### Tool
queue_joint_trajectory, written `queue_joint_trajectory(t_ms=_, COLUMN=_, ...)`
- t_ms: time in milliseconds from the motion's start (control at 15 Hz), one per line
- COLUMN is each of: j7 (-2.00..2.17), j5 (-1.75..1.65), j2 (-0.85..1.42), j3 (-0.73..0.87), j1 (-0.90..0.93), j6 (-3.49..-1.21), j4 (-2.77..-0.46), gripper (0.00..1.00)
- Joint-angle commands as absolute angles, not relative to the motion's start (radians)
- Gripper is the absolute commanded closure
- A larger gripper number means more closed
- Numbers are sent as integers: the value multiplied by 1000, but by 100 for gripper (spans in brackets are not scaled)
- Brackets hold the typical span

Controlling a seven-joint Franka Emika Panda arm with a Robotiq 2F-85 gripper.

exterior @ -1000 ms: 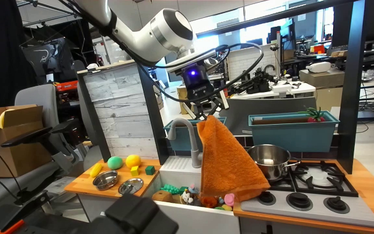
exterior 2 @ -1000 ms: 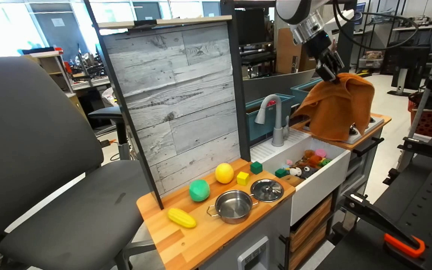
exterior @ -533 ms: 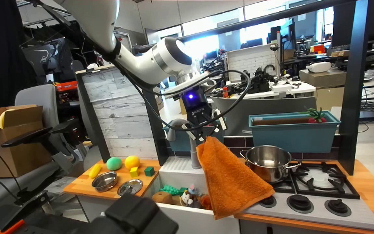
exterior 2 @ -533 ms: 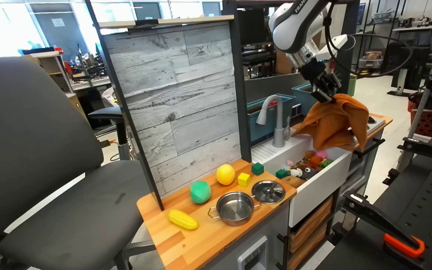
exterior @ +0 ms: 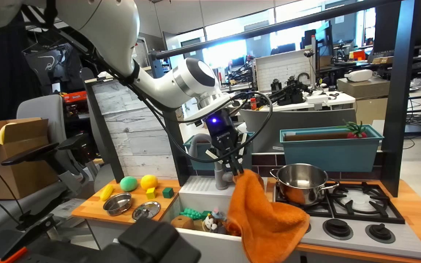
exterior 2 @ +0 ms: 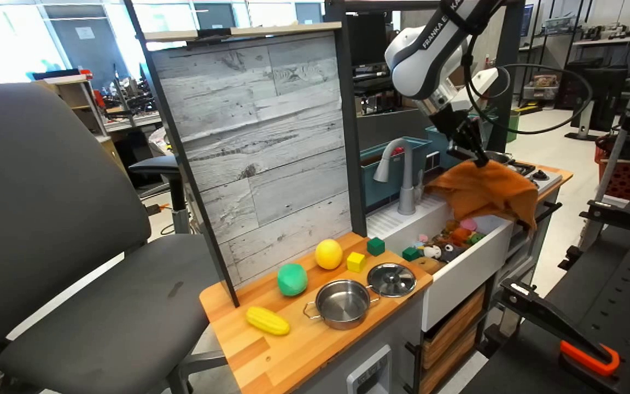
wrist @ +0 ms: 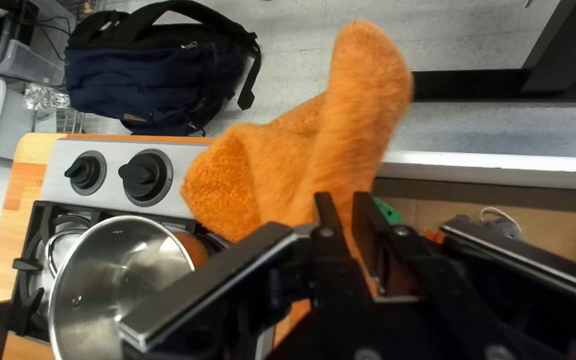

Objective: Remove the brown towel from the black railing and put it on the stove

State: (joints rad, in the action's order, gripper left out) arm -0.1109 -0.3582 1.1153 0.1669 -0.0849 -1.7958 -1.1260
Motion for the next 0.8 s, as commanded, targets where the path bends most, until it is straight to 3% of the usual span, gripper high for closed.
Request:
queue_joint_trajectory(t_ms=0, j7=-84, j5=-373, j2=1139, j3=184, j1=-74, j6=-1808, j4=-1074, gripper=53)
queue_joint_trajectory(t_ms=467, j7=-64, j5=-369, j2=1138, j3=183, j1=-74, j6=-1819, j4=-1052, gripper=2)
queue_joint_trajectory(t_ms=733, j7=-92, j5=-359, j2=1136, j3=177, j1=-75, j6=-1748, j4=-1036, gripper=0)
